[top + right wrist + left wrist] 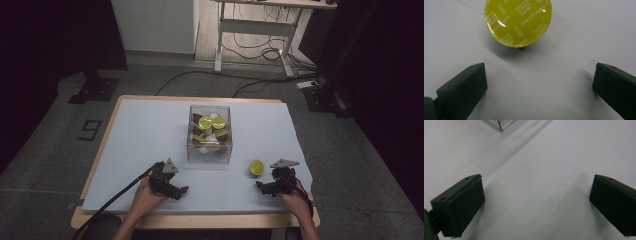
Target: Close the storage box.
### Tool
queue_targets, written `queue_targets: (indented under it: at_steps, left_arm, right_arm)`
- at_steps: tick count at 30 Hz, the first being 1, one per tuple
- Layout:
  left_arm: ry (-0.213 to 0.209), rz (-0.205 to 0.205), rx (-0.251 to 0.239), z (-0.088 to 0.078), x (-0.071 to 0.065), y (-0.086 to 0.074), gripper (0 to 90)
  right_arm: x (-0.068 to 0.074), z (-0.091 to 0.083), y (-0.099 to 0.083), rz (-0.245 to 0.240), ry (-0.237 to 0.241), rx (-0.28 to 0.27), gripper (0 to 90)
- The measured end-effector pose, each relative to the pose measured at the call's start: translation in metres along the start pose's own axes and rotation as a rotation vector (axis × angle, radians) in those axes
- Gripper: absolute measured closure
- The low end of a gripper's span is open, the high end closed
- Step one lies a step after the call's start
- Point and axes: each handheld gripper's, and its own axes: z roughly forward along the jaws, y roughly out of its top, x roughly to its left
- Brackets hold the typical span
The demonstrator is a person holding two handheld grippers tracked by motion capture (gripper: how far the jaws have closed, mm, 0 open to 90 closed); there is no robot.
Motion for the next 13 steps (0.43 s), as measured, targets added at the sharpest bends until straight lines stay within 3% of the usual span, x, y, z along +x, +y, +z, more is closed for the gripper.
queue_targets:
  at_steps: [5, 13]
  left_arm:
    - [0.000, 0.000, -0.001, 0.0000, 0.0000, -0.0001, 0.0]
    - [0.000, 0.000, 0.000, 0.0001, 0.0000, -0.0001, 0.0]
  right_arm:
    - [0.0001, 0.0003, -0.0070, 0.001, 0.001, -0.056, 0.0]
    - [0.0003, 0.0003, -0.0080, 0.002, 0.000, -0.060, 0.0]
